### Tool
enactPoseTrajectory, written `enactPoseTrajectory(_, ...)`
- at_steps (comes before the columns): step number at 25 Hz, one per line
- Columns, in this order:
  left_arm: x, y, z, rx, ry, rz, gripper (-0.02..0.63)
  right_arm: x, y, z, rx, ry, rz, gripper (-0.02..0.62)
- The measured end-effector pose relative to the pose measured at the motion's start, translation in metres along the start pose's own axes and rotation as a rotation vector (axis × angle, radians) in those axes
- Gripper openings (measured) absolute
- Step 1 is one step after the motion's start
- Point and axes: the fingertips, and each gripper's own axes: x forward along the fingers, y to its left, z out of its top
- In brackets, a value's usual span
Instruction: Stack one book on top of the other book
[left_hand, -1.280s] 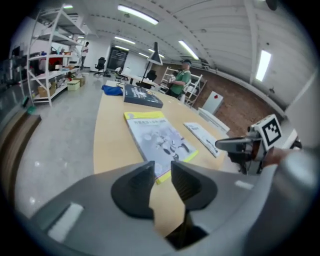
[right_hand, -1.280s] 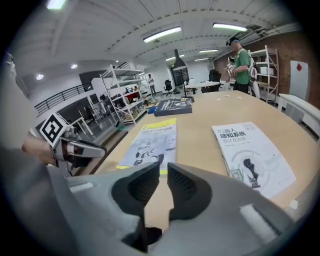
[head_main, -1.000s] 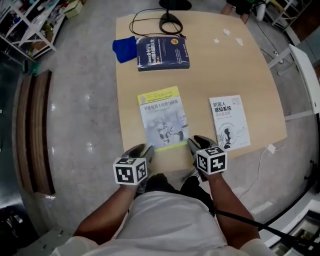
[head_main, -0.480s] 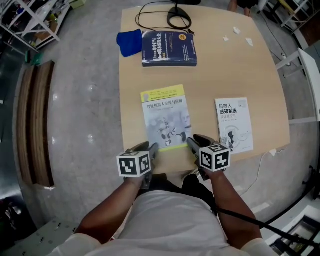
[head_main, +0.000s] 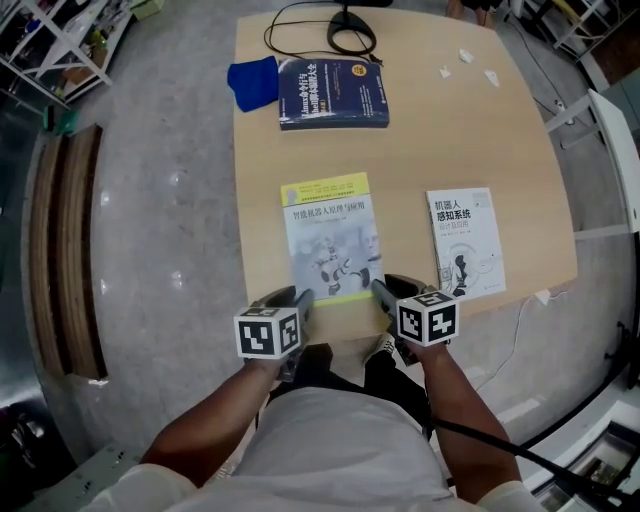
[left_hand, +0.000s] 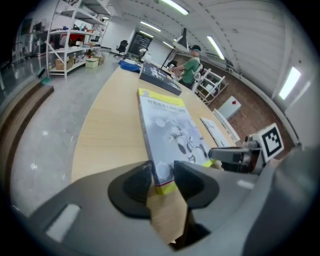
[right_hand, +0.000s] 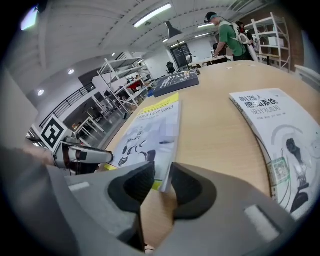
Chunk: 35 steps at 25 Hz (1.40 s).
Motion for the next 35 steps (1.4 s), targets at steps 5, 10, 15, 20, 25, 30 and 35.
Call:
enactPoseTrajectory(5,-0.009,-0.008,-0.021,0.004,0.003,-0.008,0.149,-0.015,0.006,-0.021,-0.005,0.014,0.001,0.098)
enactPoseTrajectory(10,-0.023,-0.013,-0.047,-0.002,0.001,-0.012,0.144,-0.027,0.018,-0.044,-0.013,0.033,0.027,0.098)
enactPoseTrajectory(15,-0.027,-0.016,-0.069,-0.016,0.007,0.002,0.140,-0.032,0.021,-0.061,-0.040,0.051,0.031,0.098)
enactPoseTrajectory(20,-0.032,-0.017,-0.089,-0.016,0.023,-0.007,0.138,-0.038,0.027,-0.083,-0.058,0.087,0.061,0.098)
enactPoseTrajectory(25,-0.046,-0.022,-0.111,-0.011,0.022,-0.005,0.132,-0.050,0.039,-0.105,-0.068,0.107,0.084,0.098)
enactPoseTrajectory(30,-0.050,-0.021,-0.119,-0.009,0.024,0.010,0.130,-0.051,0.044,-0.115,-0.084,0.129,0.090,0.098)
enactPoseTrajectory(35,-0.050,-0.017,-0.118,-0.075,0.014,-0.022,0.135,-0.052,0.045,-0.110,-0.030,0.089,0.137,0.109)
